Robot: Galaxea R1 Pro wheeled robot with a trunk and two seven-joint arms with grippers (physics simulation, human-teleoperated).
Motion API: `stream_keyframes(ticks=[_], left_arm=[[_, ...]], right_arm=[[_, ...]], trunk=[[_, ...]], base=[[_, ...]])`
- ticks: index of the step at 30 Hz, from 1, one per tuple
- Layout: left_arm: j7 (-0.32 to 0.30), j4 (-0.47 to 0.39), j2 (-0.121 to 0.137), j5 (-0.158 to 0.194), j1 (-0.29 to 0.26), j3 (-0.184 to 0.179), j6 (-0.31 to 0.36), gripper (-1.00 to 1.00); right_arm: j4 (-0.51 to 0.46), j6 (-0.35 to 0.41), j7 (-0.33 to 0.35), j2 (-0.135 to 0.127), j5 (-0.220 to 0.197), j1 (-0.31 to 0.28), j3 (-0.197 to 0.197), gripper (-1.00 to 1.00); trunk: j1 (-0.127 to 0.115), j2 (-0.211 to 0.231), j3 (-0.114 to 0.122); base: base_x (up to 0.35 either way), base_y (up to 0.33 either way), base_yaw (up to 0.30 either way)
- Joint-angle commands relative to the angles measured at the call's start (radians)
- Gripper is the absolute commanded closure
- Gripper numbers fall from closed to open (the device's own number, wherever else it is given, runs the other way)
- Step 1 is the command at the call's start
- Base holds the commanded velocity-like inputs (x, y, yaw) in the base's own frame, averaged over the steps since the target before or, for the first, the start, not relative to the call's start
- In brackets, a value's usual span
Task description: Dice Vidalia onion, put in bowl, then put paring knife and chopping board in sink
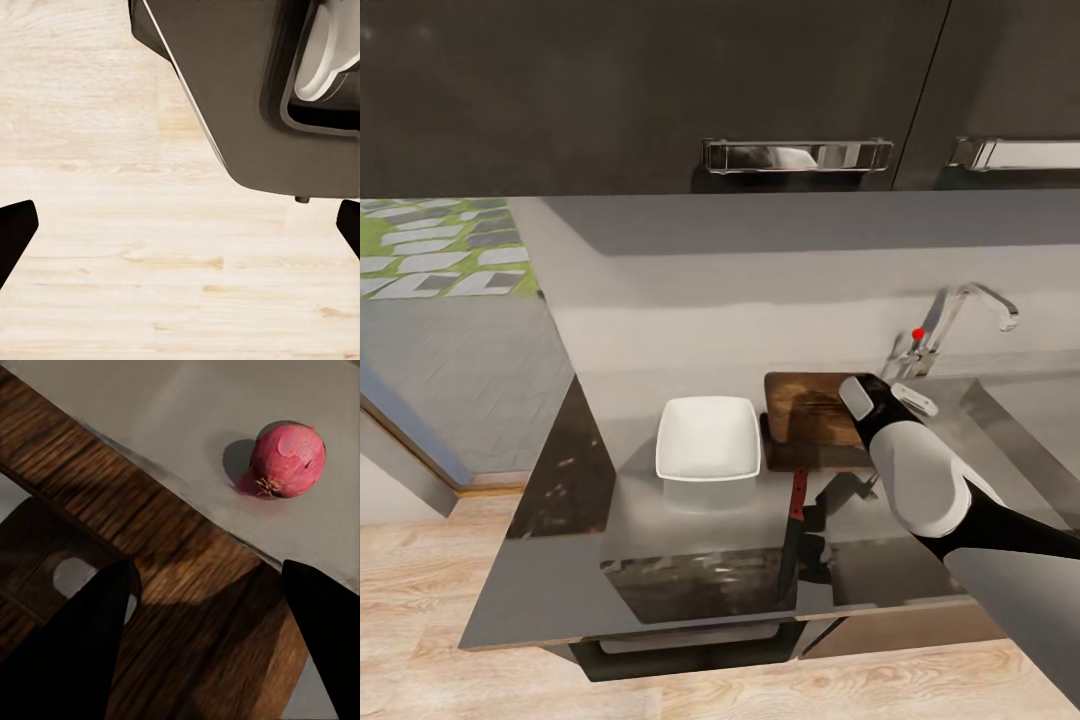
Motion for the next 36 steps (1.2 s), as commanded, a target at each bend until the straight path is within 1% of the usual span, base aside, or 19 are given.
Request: stream_keyframes(ticks=[1, 16, 21, 28, 36], left_arm=[[0.0, -0.002, 0.0, 0.007, 0.001, 0.001, -0.001, -1.0], [0.0, -0.001, 0.0, 0.007, 0.001, 0.001, -0.001, -1.0], [0.0, -0.001, 0.0, 0.007, 0.001, 0.0, -0.001, -1.0], [0.0, -0.001, 0.0, 0.007, 0.001, 0.0, -0.001, -1.0], [0.0, -0.001, 0.0, 0.007, 0.001, 0.001, -0.001, -1.0]], right_arm=[[0.004, 0.009, -0.001, 0.0, 0.012, -0.001, -0.004, 1.0], [0.017, 0.007, -0.001, -0.003, 0.012, 0.005, -0.005, 1.0], [0.017, 0.007, -0.001, -0.013, 0.012, 0.006, -0.006, 1.0], [0.017, 0.007, -0.001, -0.016, 0.012, 0.006, -0.005, 1.0], [0.017, 0.007, 0.0, -0.014, 0.012, 0.005, -0.004, 1.0]], trunk=[[0.001, -0.002, -0.002], [0.001, -0.002, -0.02], [0.001, -0.002, -0.028], [0.001, -0.002, -0.03], [0.001, -0.002, -0.036]], base=[[0.0, 0.0, 0.021], [0.0, 0.0, 0.042], [0.0, 0.0, 0.0], [0.0, 0.0, 0.0], [0.0, 0.0, 0.0]])
